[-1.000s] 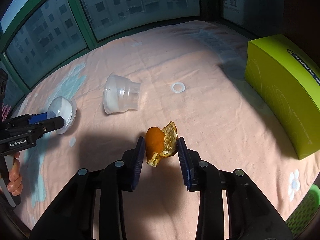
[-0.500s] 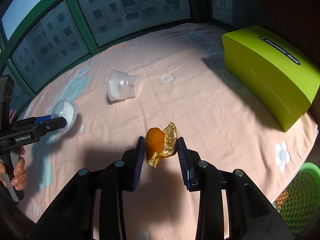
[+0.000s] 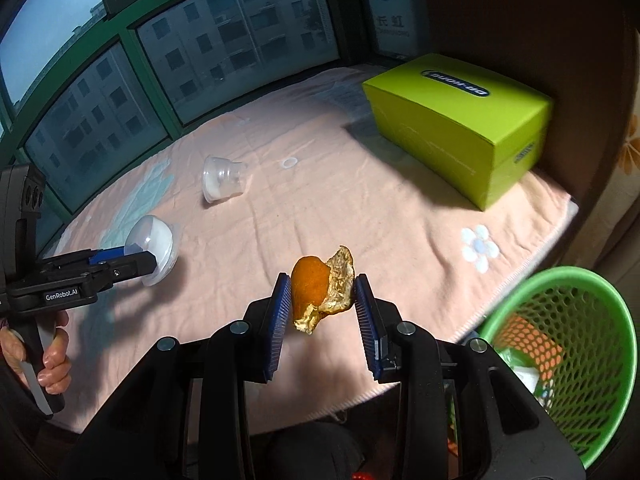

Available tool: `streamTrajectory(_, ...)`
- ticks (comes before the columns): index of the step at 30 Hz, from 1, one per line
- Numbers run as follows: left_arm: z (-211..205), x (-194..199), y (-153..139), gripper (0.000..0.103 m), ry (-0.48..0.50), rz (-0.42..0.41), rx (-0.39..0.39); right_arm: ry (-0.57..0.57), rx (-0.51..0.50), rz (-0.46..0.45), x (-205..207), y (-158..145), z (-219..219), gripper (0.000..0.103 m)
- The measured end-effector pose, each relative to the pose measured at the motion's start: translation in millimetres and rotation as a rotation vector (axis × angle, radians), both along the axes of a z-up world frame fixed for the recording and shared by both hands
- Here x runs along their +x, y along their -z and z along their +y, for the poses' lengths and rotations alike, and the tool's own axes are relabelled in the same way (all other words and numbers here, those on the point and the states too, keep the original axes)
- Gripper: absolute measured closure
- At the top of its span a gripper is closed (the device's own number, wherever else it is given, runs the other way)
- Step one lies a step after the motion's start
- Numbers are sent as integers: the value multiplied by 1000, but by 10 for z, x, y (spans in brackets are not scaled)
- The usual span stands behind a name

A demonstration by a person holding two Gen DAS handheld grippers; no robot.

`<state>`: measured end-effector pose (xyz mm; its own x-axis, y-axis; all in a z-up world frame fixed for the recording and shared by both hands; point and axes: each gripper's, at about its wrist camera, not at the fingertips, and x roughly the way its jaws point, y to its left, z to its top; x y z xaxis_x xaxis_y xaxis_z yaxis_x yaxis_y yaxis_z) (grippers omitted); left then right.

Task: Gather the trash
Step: 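Carry the orange peel to the basket with the right while the left carries the dome lid, then release the orange peel and the dome lid into the green basket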

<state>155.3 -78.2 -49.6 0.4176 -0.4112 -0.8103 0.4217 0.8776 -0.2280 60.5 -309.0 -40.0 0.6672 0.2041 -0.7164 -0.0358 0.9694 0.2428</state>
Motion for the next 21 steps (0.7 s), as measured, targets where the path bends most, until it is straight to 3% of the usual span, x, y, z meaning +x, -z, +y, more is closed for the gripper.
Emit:
streamTrajectory(12, -1318, -496, -92, 52, 260, 2, -41, 245, -45, 16, -868, 18, -1024, 70)
streamTrajectory(21, -2230, -815, -20, 51, 396, 11, -17, 383, -20, 39, -1289, 134, -1638, 67)
